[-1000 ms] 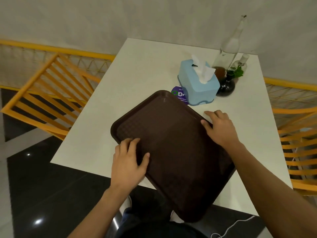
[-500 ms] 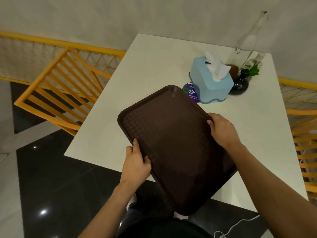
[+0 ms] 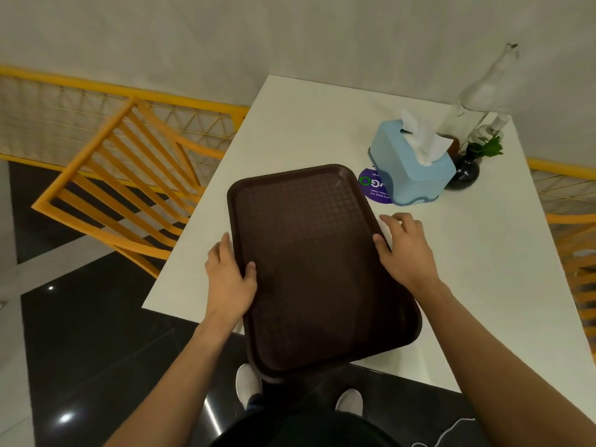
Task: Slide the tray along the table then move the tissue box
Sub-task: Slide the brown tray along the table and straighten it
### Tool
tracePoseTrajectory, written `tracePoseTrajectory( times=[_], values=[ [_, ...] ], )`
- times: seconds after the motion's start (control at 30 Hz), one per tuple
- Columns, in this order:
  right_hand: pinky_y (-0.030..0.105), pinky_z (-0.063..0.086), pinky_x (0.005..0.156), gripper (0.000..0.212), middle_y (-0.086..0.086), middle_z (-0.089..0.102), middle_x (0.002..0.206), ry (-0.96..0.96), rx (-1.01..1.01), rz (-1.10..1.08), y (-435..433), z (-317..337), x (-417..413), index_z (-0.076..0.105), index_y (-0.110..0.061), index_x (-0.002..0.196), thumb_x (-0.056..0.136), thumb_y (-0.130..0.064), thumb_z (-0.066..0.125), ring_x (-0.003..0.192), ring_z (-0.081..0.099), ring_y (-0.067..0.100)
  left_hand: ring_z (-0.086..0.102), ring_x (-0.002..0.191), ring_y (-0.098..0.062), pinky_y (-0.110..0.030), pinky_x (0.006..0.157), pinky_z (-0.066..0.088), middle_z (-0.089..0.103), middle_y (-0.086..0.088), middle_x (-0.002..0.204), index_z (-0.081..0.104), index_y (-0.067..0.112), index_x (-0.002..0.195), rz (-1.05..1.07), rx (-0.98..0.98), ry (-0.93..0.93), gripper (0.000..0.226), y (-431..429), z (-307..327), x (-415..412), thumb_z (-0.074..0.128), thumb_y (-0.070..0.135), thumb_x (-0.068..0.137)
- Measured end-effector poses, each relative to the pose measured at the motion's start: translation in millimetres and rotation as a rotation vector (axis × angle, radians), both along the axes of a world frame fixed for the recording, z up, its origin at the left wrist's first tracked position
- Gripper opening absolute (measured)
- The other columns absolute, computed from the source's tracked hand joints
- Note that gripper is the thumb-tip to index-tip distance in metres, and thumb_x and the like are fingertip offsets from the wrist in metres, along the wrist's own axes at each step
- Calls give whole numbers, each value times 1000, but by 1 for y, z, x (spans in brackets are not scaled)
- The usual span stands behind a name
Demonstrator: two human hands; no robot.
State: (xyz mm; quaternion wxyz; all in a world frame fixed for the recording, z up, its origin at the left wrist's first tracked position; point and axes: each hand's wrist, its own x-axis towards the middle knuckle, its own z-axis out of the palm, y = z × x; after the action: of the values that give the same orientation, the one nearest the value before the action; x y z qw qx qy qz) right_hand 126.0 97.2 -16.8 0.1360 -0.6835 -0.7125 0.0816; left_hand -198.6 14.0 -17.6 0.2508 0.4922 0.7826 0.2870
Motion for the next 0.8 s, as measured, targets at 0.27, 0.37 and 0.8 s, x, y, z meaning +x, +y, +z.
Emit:
tracePoseTrajectory(
  times=[0.27,0.37,0.8],
  values=[
    [38,29,119,53,10,40,159,156,-56,-44,-7,-14,-37,37,-11,158,106,-10,46,144,38,31,13,155,-20,-30,120,9,9,0,170,9,20,162,-247,-47,121,73,-19,-27,-21,50,18,102],
    [44,40,113,49,15,48,150,185,-43,-144,-10,-16,-49,42,-9,154,106,-11,45,133,48,35,5,156,-19,-33,123,2,9,-1,170,11,17,162,-275,-37,256,66,-5,-28,-37,43,20,104],
    [44,62,81,59,2,70,97,-27,-224,-317,15,-15,-100,15,-23,164,110,-41,30,77,69,21,51,128,-28,-45,107,41,60,-6,140,40,16,155,-243,26,504,51,79,-20,-89,46,24,105]
  ],
)
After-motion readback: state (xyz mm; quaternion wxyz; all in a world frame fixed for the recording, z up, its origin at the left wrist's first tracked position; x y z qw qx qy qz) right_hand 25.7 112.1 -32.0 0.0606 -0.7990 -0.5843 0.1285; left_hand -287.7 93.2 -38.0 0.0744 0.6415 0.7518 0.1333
